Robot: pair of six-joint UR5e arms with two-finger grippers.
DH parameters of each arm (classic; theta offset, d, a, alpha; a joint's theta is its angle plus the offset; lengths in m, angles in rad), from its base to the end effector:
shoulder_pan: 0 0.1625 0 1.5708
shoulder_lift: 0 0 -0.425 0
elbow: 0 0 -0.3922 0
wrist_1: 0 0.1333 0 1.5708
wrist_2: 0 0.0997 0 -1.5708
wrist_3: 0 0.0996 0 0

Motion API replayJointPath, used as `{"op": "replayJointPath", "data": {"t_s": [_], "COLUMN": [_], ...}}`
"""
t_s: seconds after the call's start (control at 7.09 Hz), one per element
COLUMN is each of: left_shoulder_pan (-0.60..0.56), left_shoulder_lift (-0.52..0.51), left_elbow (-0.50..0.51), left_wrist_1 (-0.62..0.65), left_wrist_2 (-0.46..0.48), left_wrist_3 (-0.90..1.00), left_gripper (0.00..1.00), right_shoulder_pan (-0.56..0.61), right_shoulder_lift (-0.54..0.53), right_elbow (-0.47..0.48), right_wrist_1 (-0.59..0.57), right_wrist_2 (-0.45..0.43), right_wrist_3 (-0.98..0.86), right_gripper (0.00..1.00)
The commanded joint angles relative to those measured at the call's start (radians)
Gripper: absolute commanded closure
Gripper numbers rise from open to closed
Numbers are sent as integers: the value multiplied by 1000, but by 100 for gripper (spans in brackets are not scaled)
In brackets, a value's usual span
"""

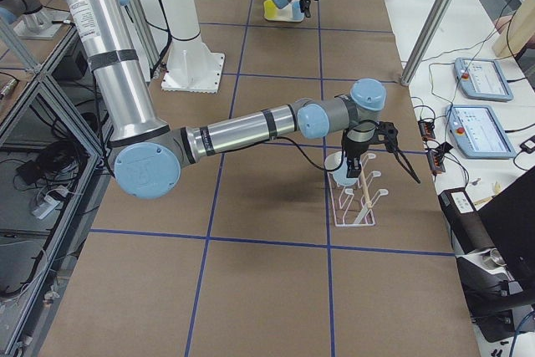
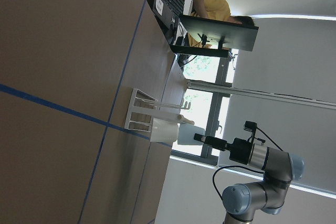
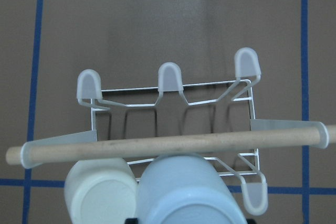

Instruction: Transfer IKEA cup to right arm and place on rack

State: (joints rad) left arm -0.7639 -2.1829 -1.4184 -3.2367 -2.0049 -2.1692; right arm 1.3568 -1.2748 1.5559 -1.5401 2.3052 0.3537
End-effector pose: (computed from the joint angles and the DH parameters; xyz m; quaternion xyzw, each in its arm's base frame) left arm 0.3845 -0.4949 0.2040 -0.0339 0.8590 -0.1529 0.4875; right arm -0.0663 -0.6184 0.5000 0.0398 -0.3810 0.0087 0.9237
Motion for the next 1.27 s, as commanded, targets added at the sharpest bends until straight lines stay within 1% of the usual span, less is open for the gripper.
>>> {"op": "replayJointPath", "data": {"t_s": [0.0, 0.14, 0.28, 0.42, 0.56, 0.85, 0.99, 1.13], "left_shoulder_pan": [0, -2, -12, -27, -53, -124, -228, -297], "left_shoulder_lift": [0, 0, 0, 0, 0, 2, 11, 41], "left_elbow": [1, 1, 3, 1, 1, 0, 4, 1], "left_wrist_1": [0, 0, 6, 43, 79, 116, 161, 207], "left_wrist_2": [0, 0, -2, -15, -59, -139, -250, -358], "left_wrist_3": [0, 0, 6, 46, 116, 149, 205, 383], "left_gripper": [1, 1, 1, 1, 1, 1, 1, 1], "right_shoulder_pan": [-7, -18, -16, -18, -18, -18, -18, -18], "right_shoulder_lift": [0, 2, 0, 2, 2, 15, 38, 52], "right_elbow": [-7, -10, -11, -16, -23, -23, -20, 1], "right_wrist_1": [2, 2, 2, 3, 3, 3, 2, 3], "right_wrist_2": [-1, -3, -3, -4, -4, -3, 0, 2], "right_wrist_3": [-1, 1, 1, -1, -2, 2, 7, 64], "right_gripper": [62, 1, 0, 0, 0, 0, 0, 0]}}
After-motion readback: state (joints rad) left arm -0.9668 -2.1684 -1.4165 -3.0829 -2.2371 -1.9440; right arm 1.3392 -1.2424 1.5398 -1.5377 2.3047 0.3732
